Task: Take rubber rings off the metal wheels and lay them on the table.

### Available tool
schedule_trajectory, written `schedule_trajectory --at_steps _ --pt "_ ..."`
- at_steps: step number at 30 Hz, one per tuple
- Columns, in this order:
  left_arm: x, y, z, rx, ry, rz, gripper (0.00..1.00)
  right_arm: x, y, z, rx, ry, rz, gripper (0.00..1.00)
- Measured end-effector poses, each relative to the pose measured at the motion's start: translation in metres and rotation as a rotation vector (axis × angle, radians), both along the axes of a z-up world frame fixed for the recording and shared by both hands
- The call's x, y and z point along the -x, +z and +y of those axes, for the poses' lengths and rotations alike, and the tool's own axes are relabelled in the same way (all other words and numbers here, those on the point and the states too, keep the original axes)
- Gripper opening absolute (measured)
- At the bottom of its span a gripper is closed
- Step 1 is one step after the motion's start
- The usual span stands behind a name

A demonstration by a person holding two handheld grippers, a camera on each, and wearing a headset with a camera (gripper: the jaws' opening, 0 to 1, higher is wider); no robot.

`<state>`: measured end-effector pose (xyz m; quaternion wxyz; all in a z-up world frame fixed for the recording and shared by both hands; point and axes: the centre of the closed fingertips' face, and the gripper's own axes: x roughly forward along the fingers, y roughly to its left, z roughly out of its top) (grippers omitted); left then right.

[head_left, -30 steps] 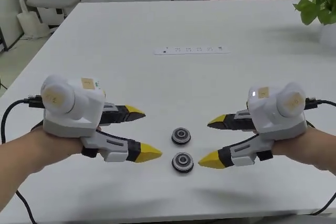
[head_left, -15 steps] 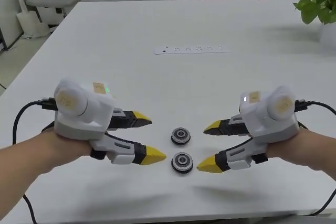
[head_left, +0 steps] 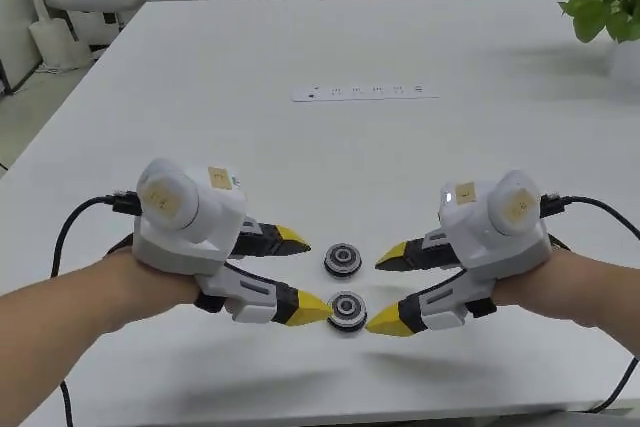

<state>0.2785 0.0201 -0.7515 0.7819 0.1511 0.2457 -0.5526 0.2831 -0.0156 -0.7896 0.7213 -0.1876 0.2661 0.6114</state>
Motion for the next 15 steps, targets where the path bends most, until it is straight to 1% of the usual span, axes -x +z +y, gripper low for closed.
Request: schedule_trajectory --at_steps 4,9,15 --pt "-0.001 -0.007 -0.002 -0.012 -0.010 0.015 0.48 0.002 -0.003 0.002 0.001 0.008 0.010 0.44" --pt "-0.002 -0.011 -0.005 -0.006 -0.011 0.029 0.46 0.003 -0.006 0.004 0.001 0.008 0.024 0.42" --pt "0.001 -0.018 -0.008 -0.021 -0.022 0.045 0.42 0.005 -0.008 0.006 -0.002 0.009 0.034 0.42"
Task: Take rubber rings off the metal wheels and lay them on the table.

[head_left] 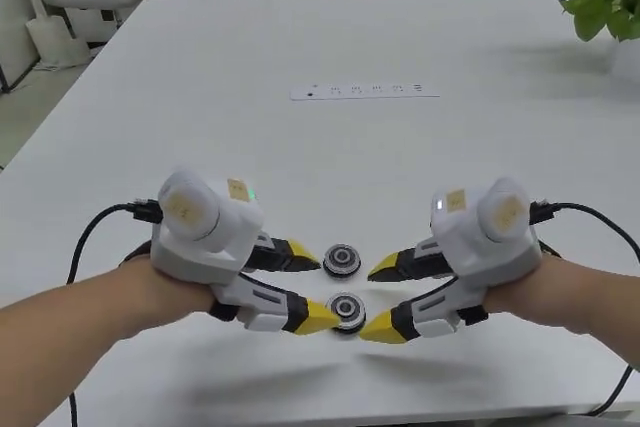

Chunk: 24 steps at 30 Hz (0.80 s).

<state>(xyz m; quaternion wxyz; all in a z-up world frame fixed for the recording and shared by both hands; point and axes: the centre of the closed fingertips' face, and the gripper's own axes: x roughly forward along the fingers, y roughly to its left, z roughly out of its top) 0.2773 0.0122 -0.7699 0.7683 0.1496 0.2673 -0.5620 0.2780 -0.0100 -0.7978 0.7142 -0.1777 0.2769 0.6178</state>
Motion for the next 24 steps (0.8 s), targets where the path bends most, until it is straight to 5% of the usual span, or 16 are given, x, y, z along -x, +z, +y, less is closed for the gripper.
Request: schedule_trajectory --at_steps 24 --pt "0.005 -0.016 -0.019 -0.027 -0.019 0.021 0.25 0.004 -0.007 -0.003 0.004 -0.001 0.026 0.42"
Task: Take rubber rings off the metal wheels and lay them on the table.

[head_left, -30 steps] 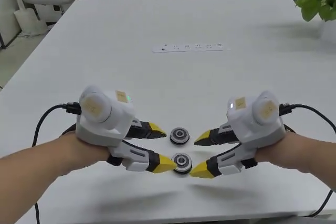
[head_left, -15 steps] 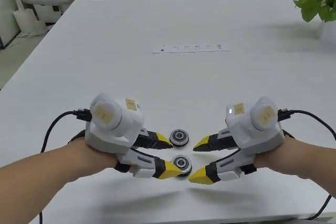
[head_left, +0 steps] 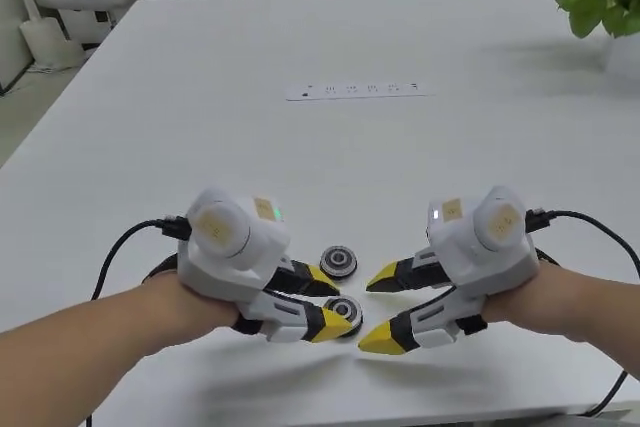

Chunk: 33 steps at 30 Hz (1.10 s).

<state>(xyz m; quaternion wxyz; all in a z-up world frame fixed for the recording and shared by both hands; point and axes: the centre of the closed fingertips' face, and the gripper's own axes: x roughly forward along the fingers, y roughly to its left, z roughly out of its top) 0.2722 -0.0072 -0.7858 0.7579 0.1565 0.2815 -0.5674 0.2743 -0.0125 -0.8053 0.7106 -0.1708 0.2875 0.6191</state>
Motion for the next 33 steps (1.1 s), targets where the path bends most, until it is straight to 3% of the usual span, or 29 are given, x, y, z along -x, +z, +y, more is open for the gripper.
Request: schedule_trajectory --at_steps 9,16,33 --pt "-0.002 -0.007 0.001 -0.023 0.017 -0.010 0.20 0.001 -0.001 0.001 -0.003 -0.001 0.004 0.42" --pt "-0.004 -0.009 0.002 -0.046 0.020 -0.062 0.14 0.004 -0.001 0.005 -0.014 -0.004 0.008 0.41" --pt "-0.006 -0.009 0.002 -0.018 0.048 -0.084 0.14 0.000 0.001 0.017 -0.062 -0.061 0.005 0.33"
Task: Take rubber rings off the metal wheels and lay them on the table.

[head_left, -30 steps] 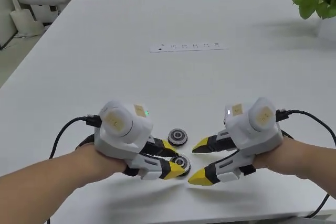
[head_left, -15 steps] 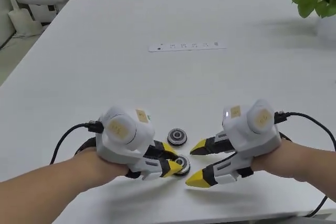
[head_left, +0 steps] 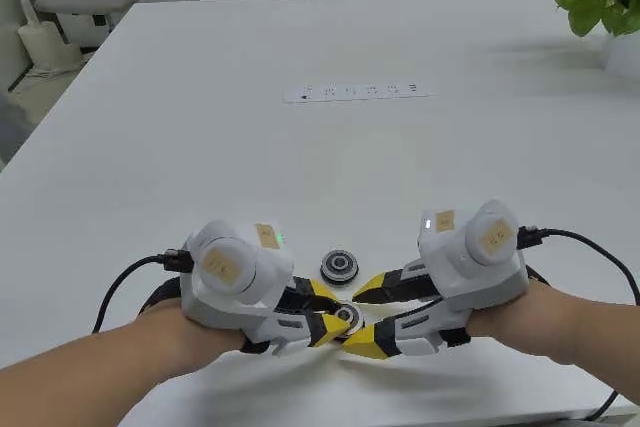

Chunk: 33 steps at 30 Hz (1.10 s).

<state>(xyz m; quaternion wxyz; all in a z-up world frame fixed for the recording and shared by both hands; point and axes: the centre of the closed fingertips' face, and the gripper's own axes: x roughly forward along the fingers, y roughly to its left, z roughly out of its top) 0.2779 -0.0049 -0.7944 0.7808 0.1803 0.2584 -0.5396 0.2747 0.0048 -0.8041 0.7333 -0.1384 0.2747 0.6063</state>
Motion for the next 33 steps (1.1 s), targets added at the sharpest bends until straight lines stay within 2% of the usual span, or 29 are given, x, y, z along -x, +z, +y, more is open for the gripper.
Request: schedule_trajectory --at_steps 10,14,20,25,33 --pt "0.001 0.000 0.000 0.003 0.009 -0.007 0.14 -0.002 -0.002 0.001 0.003 -0.023 -0.009 0.28" --pt "0.001 0.000 0.000 0.007 0.012 -0.007 0.14 0.002 -0.006 -0.001 0.030 -0.004 -0.022 0.24" --pt "0.002 0.001 0.000 0.009 0.013 -0.010 0.13 0.002 -0.005 -0.004 0.031 -0.001 -0.025 0.23" --pt "0.001 0.001 0.000 0.013 0.016 -0.010 0.13 0.001 -0.004 -0.009 0.025 -0.010 0.000 0.20" --pt "0.000 0.001 0.000 0.016 0.019 -0.010 0.13 0.002 -0.004 -0.013 0.025 -0.009 0.014 0.15"
